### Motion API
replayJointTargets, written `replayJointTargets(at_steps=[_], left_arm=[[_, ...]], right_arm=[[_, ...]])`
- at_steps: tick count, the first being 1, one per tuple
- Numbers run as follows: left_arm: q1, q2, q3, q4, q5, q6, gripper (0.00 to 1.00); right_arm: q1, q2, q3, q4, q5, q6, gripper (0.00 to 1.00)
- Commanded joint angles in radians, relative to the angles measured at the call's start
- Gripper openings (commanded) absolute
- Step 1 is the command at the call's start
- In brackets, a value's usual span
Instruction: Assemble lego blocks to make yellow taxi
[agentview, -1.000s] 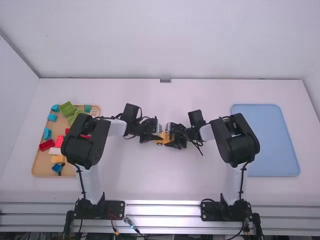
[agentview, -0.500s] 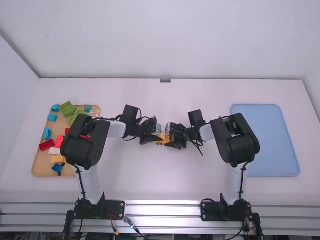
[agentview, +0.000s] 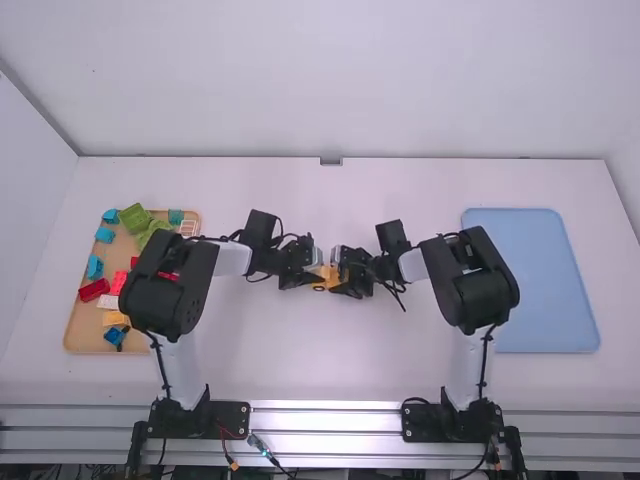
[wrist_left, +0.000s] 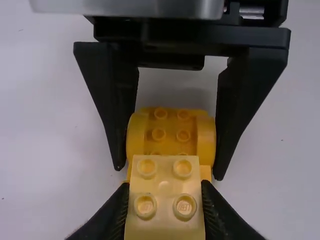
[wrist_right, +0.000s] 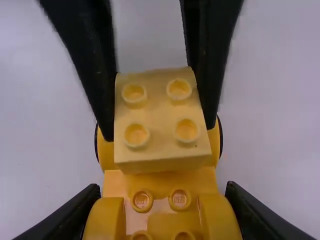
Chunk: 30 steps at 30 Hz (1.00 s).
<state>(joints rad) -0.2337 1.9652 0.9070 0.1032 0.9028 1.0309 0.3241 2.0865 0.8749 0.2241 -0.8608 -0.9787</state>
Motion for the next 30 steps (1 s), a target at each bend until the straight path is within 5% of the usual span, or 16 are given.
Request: replayJointTargets(at_steps=[1, 8, 15, 16, 19, 30], left_arm=[[0.006, -0.011, -0.018, -0.009, -0.028, -0.010, 0.56], [-0.001, -0.017, -0.018, -0.004, -0.027, -0.014, 0.61], [0.040, -0.121, -0.018, -0.016, 0.144, -0.013, 0.69], [0.048, -0.138, -0.018, -0.017, 0.159, -0.014, 0.67], [0.056, -0.153, -0.018, -0.013, 0.157, -0.034, 0.02], [0.039, -0.063, -0.018, -0.041, 0.156, -0.018, 0.02]], right_arm=[[-0.004, 0.023, -0.018, -0.024, 0.057, 0.012, 0.62], [-0.003, 0.023, -0.018, -0.024, 0.057, 0.012, 0.62], [-0.003, 0.023, -0.018, -0.023, 0.057, 0.013, 0.62], [-0.003, 0.023, -0.018, -0.024, 0.057, 0.012, 0.62], [-0.003, 0.023, -0.018, -0.022, 0.055, 0.009, 0.62], [-0.003, 0.023, -0.018, -0.021, 0.054, 0.012, 0.63]])
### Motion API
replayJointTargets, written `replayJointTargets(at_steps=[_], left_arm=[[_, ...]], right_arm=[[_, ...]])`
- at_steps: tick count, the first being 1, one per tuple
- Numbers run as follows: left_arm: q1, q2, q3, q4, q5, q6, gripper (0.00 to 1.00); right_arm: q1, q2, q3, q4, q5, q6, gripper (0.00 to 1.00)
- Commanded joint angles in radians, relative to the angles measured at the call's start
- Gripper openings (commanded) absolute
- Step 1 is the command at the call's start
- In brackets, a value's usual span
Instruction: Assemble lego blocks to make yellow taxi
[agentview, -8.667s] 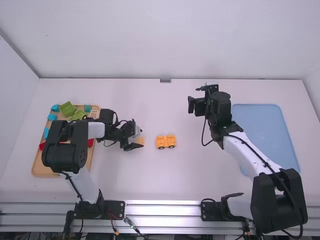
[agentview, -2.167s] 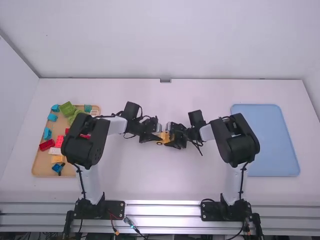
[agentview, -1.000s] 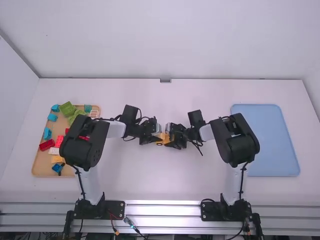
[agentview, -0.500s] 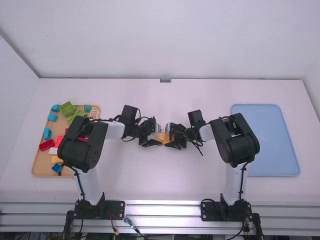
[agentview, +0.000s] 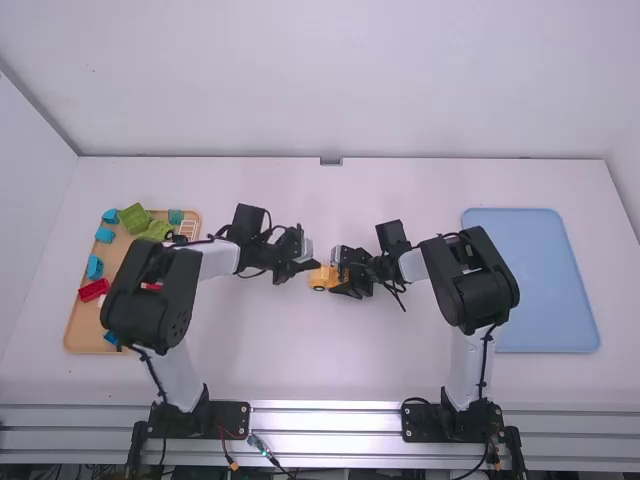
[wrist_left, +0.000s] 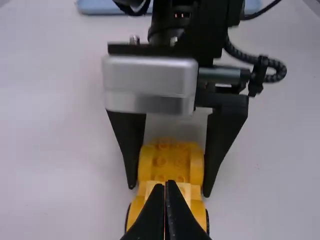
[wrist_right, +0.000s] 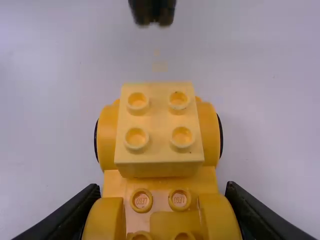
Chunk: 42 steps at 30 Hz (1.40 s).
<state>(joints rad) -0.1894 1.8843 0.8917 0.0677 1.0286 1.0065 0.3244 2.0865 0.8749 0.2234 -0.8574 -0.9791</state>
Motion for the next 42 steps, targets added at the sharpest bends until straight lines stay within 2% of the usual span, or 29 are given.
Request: replayJointTargets(at_steps=[1, 8, 18, 22, 25, 28, 30, 35, 38, 42], left_arm=[[-0.015, 0.035, -0.003, -0.001, 0.030, 0.008, 0.02], [-0.028, 0.097, -0.003, 0.038, 0.042, 0.002, 0.02], [-0.044, 0.128, -0.005, -0.069, -0.120, 0.018, 0.02], [-0.042, 0.128, -0.035, -0.056, -0.208, -0.026, 0.02], [-0.039, 0.128, -0.062, -0.003, -0.163, -0.030, 0.02], [-0.031, 0.121, -0.077, 0.056, -0.047, -0.030, 0.02], [-0.008, 0.086, -0.076, 0.045, 0.069, -0.029, 0.02], [0.029, 0.033, -0.040, -0.035, 0.192, 0.024, 0.02], [0.031, 0.014, -0.019, -0.055, 0.196, 0.064, 0.02], [0.016, 0.016, 0.013, -0.049, 0.121, 0.057, 0.02]], right_arm=[[-0.004, 0.023, -0.018, -0.019, 0.051, 0.013, 0.63], [-0.004, 0.023, -0.018, -0.020, 0.050, 0.013, 0.63], [-0.004, 0.023, -0.018, -0.019, 0.051, 0.013, 0.63], [-0.004, 0.023, -0.018, -0.019, 0.051, 0.010, 0.63], [-0.004, 0.023, -0.018, -0.019, 0.051, 0.010, 0.63], [-0.004, 0.023, -0.018, -0.019, 0.051, 0.010, 0.63], [-0.004, 0.023, -0.018, -0.019, 0.051, 0.010, 0.63], [-0.004, 0.023, -0.018, -0.019, 0.051, 0.010, 0.63], [-0.004, 0.023, -0.018, -0.019, 0.050, 0.010, 0.63], [-0.004, 0.023, -0.018, -0.019, 0.051, 0.011, 0.63]])
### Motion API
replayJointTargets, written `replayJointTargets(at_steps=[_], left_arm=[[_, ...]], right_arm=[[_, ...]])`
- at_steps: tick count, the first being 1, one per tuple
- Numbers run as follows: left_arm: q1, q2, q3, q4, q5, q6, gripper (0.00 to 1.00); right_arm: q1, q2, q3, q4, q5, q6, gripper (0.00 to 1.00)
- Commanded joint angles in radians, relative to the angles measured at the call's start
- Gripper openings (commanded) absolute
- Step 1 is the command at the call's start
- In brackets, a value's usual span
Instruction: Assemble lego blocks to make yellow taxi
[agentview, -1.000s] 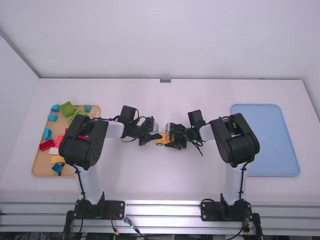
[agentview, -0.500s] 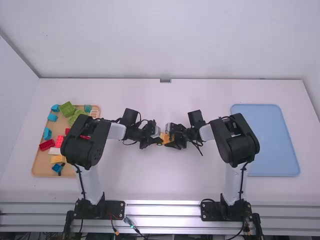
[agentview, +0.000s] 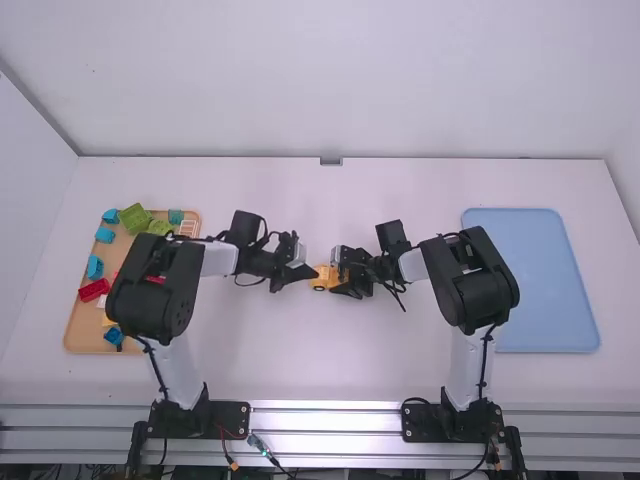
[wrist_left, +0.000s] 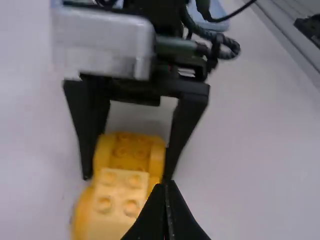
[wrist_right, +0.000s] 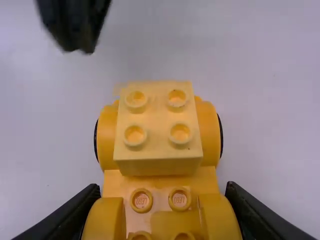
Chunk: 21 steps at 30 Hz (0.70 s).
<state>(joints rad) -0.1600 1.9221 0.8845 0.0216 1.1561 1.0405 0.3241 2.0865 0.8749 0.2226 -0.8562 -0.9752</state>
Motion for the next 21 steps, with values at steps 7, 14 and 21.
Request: replayJointTargets(at_steps=[7, 14, 21], left_arm=[[-0.083, -0.022, 0.011, 0.029, -0.200, 0.024, 0.02], [-0.109, -0.003, 0.010, 0.083, -0.335, -0.055, 0.02], [-0.089, -0.003, 0.010, 0.084, -0.312, -0.057, 0.02]], right_arm=[[-0.003, 0.023, -0.018, -0.018, 0.049, 0.010, 0.63], [-0.003, 0.023, -0.018, -0.019, 0.050, 0.009, 0.63], [-0.003, 0.023, -0.018, -0.019, 0.050, 0.010, 0.63]])
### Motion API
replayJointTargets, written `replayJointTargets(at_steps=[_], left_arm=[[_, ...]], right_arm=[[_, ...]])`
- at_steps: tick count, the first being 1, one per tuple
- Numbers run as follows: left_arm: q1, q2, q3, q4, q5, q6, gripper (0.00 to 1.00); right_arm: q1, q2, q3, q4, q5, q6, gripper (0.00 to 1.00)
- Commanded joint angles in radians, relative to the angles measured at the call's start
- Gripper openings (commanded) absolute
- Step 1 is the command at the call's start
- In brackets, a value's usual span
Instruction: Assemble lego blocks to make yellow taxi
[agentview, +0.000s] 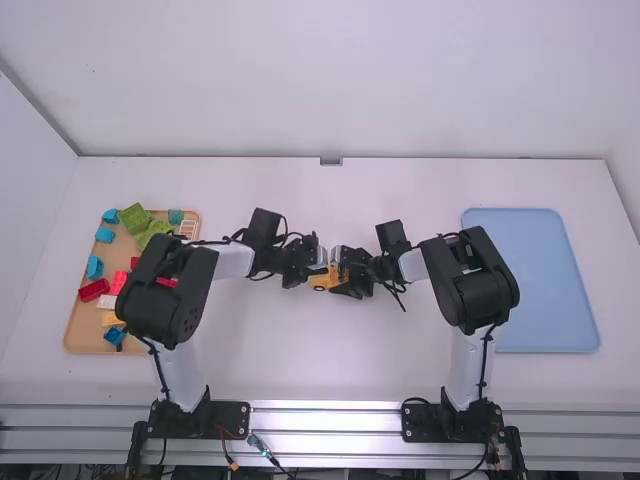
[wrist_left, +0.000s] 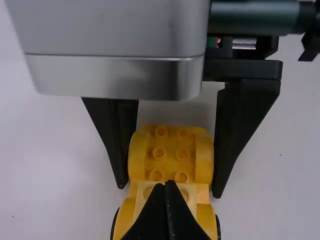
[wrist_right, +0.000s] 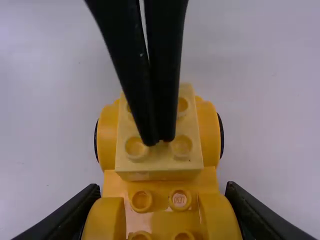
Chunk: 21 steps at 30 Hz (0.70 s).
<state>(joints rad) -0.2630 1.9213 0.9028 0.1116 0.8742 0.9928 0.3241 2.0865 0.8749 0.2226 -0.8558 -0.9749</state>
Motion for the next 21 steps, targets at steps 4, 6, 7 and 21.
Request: replayJointTargets(at_steps=[4, 6, 7, 21], left_arm=[[0.011, 0.005, -0.009, -0.024, -0.031, -0.008, 0.02], [0.006, 0.009, -0.012, -0.048, -0.076, -0.008, 0.02], [0.006, 0.009, -0.015, -0.058, -0.100, -0.009, 0.02], [0.007, 0.013, -0.102, -0.033, -0.220, -0.022, 0.02]], right_arm=[[-0.003, 0.023, -0.018, -0.019, 0.049, 0.008, 0.63], [-0.003, 0.023, -0.018, -0.019, 0.049, 0.009, 0.63], [-0.003, 0.023, -0.018, -0.019, 0.049, 0.009, 0.63], [-0.003, 0.023, -0.018, -0.018, 0.049, 0.008, 0.63]])
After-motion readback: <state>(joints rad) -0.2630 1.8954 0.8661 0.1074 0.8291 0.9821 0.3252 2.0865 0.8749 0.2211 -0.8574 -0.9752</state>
